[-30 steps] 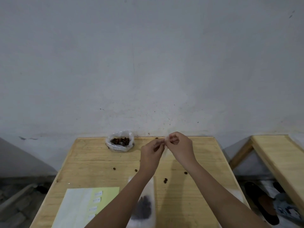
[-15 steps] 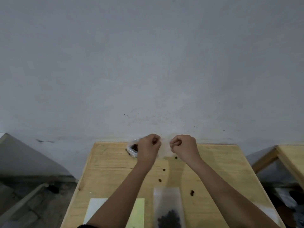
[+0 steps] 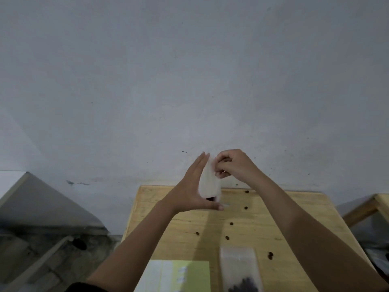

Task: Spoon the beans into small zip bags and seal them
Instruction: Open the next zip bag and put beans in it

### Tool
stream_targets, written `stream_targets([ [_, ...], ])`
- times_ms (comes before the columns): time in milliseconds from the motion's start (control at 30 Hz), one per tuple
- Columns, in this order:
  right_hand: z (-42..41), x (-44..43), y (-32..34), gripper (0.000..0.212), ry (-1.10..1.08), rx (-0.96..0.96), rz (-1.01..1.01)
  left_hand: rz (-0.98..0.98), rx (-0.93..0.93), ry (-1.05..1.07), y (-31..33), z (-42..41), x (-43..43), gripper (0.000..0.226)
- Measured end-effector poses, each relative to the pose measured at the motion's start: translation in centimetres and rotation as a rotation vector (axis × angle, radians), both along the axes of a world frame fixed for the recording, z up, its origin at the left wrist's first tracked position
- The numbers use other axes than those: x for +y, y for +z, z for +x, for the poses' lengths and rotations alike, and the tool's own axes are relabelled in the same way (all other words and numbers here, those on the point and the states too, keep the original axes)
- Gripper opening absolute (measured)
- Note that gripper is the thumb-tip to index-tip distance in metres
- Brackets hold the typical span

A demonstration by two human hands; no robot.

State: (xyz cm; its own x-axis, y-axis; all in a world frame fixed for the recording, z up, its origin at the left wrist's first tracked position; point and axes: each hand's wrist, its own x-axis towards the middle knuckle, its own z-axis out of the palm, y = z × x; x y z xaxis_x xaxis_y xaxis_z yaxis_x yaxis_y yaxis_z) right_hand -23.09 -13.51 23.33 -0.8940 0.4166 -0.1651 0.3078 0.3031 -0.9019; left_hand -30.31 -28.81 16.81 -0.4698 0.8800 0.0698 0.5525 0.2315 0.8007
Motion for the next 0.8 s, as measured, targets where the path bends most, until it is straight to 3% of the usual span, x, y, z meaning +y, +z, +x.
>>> stream_targets([
  [167,-0.3,-1.1,0.4,0.012,0.058,-0.005,0.066,0.074,0.257,0.082,-0.9,-0.5,0.4,0.127],
  [333,0.1,-1.4,-1.3,0.011,-0.082,0.030,0.437,0.157,0.297,0.174,-1.9,-1.3,0.3,0.109],
  [467,0.7,-2.1,-2.6,0.020,-0.080,0.148,0.375,0.181,0.347,0.230,-2.7,-1.4,0.9,0.108],
  [600,0.1,-2.5,-3.4,0.018,0.029,-0.087,0.351,0.188,0.387,0.223,-3.7,-1.6,0.9,0.101],
  [800,-1.2,-3.2,-4.2,0.023,0.057,-0.184,0.390,0.178,0.301,0.177,-3.8,-2.0,0.0,0.089],
])
